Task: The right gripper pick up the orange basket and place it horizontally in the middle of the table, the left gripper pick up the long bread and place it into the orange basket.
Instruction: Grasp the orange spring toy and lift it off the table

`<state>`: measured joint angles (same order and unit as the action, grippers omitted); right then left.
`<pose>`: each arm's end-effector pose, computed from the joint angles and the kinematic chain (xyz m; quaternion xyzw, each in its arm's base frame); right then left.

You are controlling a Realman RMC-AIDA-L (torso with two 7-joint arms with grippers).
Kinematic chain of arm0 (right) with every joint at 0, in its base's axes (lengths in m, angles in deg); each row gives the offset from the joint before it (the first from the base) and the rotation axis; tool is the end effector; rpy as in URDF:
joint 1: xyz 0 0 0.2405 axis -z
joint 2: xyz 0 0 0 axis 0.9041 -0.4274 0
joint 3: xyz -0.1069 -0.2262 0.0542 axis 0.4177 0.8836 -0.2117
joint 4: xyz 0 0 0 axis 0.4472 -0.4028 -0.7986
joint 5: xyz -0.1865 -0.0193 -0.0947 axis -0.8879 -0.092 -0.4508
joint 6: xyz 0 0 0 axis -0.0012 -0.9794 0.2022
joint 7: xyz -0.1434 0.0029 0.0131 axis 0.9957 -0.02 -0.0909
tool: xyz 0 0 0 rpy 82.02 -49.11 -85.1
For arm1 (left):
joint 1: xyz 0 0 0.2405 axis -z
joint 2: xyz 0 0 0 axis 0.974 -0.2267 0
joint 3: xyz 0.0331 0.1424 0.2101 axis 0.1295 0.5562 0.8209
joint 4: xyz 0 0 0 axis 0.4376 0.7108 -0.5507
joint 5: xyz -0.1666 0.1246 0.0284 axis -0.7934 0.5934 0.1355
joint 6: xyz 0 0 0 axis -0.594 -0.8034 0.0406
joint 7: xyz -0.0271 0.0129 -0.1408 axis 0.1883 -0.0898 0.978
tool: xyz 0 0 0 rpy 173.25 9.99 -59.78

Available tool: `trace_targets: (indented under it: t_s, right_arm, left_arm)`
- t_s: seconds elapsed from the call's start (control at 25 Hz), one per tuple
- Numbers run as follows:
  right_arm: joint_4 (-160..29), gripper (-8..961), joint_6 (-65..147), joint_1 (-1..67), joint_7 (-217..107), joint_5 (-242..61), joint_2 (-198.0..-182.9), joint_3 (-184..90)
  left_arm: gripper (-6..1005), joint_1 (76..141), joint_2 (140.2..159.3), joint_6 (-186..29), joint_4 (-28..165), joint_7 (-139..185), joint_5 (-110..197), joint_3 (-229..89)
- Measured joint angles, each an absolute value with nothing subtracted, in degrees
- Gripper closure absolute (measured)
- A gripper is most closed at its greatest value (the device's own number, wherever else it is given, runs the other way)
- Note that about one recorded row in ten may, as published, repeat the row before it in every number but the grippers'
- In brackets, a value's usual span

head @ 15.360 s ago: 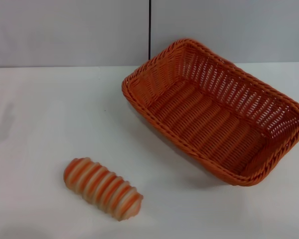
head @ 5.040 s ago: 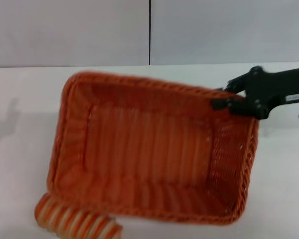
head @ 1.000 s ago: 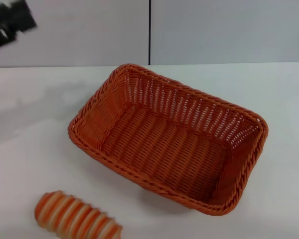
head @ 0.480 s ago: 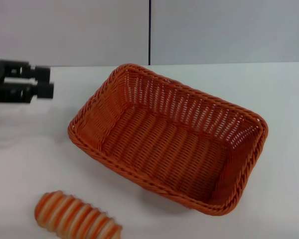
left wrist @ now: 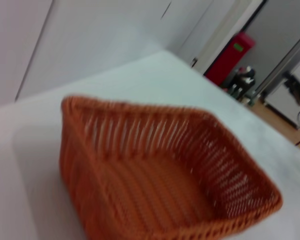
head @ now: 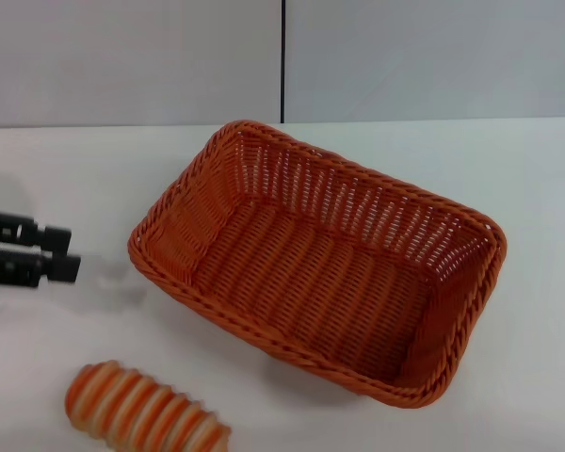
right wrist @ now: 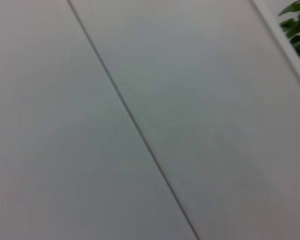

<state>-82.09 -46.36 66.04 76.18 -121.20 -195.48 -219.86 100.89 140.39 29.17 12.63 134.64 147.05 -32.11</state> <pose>0.4705 0.1240 0.1313 -0.3602 0.3821 0.3995 0.7515 -0.2737 0.2872 0.1289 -0.9290 -0.3439 -0.1349 0.0216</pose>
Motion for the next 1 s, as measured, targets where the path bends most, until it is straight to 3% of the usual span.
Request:
trace_targets:
  t_s: [0.28,0.4,0.52,1.0]
  right_arm:
    - [-82.02,272,-44.06,65.02,76.18,-120.41,-195.46,-219.86]
    - [-81.81,272,-43.91,64.45,76.18,-120.38,-195.46,-219.86]
    - [-81.57,272,-43.90,64.27,76.18,-120.36,-195.45,-219.86]
    - [-81.55,273,-44.02,64.23,75.95,-120.65,-195.28,-219.57]
  left_arm:
    - [418,99.73,143.15,27.87,13.80,133.55,158.69,-32.51]
    - [418,99.73,143.15,27.87,13.80,133.55,158.69,-32.51]
    - [419,99.46,144.80,25.28,15.02,132.28,163.69,-32.59]
    - [420,98.92,145.84,21.75,18.75,130.18,167.80,-32.44]
